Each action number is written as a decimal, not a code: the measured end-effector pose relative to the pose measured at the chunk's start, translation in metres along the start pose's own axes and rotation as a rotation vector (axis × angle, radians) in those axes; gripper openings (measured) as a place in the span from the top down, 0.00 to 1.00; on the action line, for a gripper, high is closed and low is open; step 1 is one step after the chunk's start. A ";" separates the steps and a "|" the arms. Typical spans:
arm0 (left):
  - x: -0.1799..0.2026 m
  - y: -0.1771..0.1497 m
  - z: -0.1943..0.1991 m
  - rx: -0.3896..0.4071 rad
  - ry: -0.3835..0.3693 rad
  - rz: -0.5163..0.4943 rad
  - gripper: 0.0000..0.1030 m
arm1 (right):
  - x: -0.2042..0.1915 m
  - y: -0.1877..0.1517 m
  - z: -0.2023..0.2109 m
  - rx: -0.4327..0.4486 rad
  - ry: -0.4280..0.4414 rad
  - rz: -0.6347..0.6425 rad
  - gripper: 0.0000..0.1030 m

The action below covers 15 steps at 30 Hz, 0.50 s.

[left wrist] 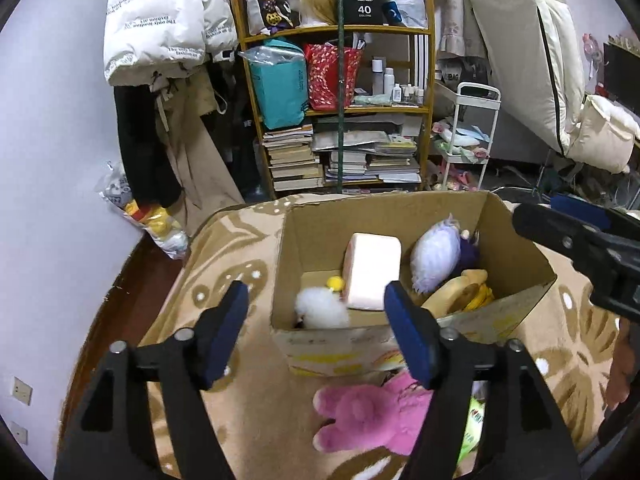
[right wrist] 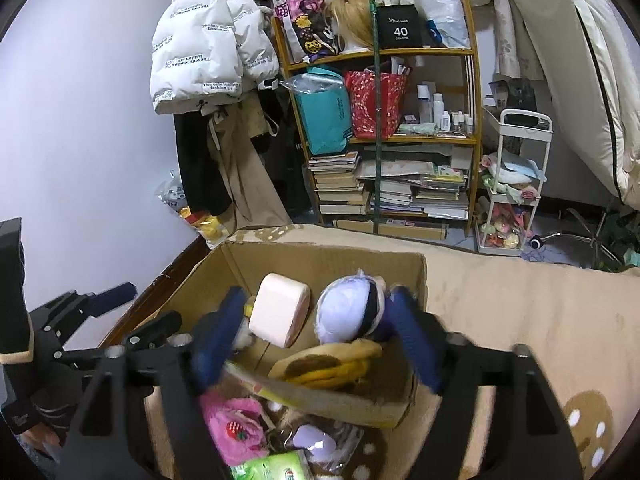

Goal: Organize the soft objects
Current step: 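Withdraw both tools from the box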

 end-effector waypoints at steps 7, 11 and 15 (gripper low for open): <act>-0.006 -0.008 0.017 -0.010 0.038 -0.008 0.20 | -0.006 -0.007 0.018 -0.014 -0.007 0.000 0.03; -0.011 -0.015 0.029 -0.019 0.044 -0.001 0.20 | -0.010 -0.014 0.029 -0.025 -0.007 0.007 0.02; -0.017 -0.022 0.040 -0.026 0.056 0.012 0.19 | -0.014 -0.023 0.037 -0.046 0.010 0.001 0.02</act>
Point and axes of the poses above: each gripper's, at about its wrist camera, not at the fingertips, and z roughly against the way its jaws point, x to its right, y to its top, the point moved 3 cm from there along -z, roughly the way its jaws point, and after that the axes turned 12 degrees about z, right-handed, at the moved point
